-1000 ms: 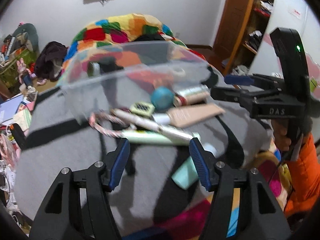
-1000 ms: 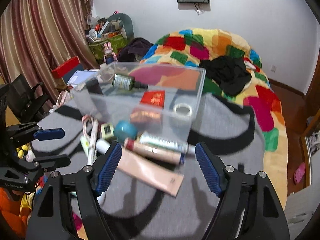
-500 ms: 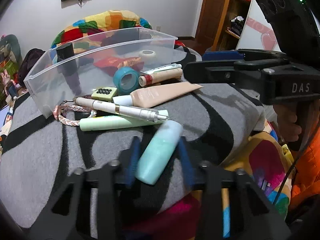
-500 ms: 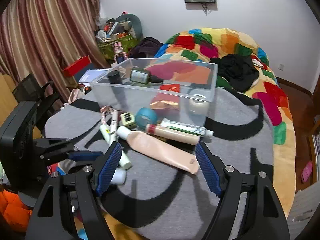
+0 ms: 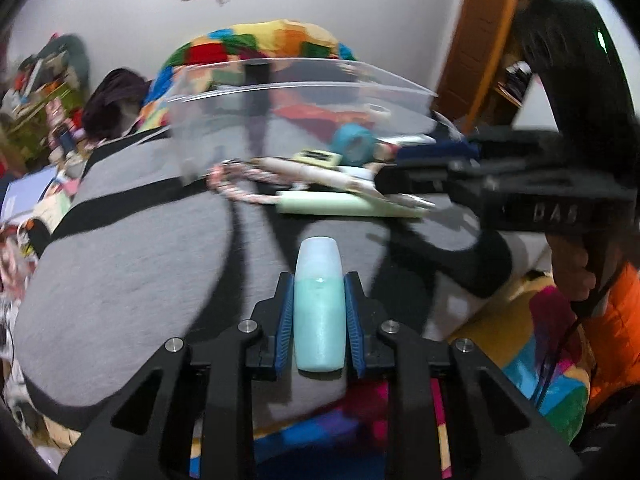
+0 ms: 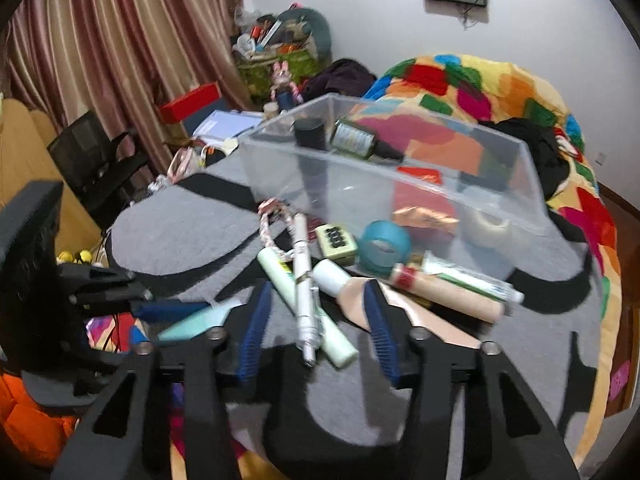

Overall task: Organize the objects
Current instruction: 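Grasp the mint-green tube with left tool while right tool grasps the white pen, then release the mint-green tube into the box with left tool while right tool lifts the pen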

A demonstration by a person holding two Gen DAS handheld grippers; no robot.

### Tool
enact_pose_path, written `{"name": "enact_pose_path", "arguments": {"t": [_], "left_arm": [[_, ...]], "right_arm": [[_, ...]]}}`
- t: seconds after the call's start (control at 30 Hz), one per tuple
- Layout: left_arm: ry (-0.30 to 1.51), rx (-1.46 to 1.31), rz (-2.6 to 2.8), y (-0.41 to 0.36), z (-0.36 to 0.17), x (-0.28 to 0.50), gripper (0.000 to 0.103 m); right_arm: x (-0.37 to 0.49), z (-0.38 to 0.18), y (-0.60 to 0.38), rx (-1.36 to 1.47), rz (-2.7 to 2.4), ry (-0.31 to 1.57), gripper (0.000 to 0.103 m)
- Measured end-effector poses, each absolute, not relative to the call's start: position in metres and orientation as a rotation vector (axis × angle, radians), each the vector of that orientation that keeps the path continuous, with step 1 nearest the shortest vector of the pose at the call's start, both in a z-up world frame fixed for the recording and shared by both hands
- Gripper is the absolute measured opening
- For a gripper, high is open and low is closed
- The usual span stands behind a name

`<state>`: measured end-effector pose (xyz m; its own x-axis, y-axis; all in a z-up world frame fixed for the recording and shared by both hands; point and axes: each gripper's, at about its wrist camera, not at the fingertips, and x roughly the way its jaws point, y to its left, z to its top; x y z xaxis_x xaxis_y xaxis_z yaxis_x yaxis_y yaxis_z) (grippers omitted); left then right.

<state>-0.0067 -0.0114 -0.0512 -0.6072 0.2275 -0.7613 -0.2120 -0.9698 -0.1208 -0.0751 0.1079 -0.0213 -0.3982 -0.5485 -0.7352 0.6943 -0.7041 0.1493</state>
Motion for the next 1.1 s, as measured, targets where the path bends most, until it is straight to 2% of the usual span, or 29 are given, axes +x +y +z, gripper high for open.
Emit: {"name": "enact_pose_path", "arguments": {"t": [0.17,0.43,0.6,1.0,1.1], "left_arm": [[-0.120,-1.244,2.653,-0.034,-0.050,-0.008,0.024],[-0.163,-1.205,2.681,-0.036,-0.038,-0.020,0.024],[-0.173,-1.167,2.692,-0.034,-0.028,-0.022,0.025],[-0.197,-1.080,2.771,-0.043,0.004,-0.035,0.024],[-0.210,-1.061,2.793,-0.047,0.012,-0.043,0.025]], "right_arm": [[-0.075,-0.034,0.097,1.069,-2.103,0.255,0.014],[-0.071,-0.035,0.098,1.078,-2.107,0.274,0.014],[-0.081,-0.039,0.099,1.116,-2.079,0.208,0.016],[-0.063,-0.010,0.115,0.988,-2.114,0.157,0.012],[-0.060,0.005,0.122,0.936,-2.130,0.130,0.005]]}}
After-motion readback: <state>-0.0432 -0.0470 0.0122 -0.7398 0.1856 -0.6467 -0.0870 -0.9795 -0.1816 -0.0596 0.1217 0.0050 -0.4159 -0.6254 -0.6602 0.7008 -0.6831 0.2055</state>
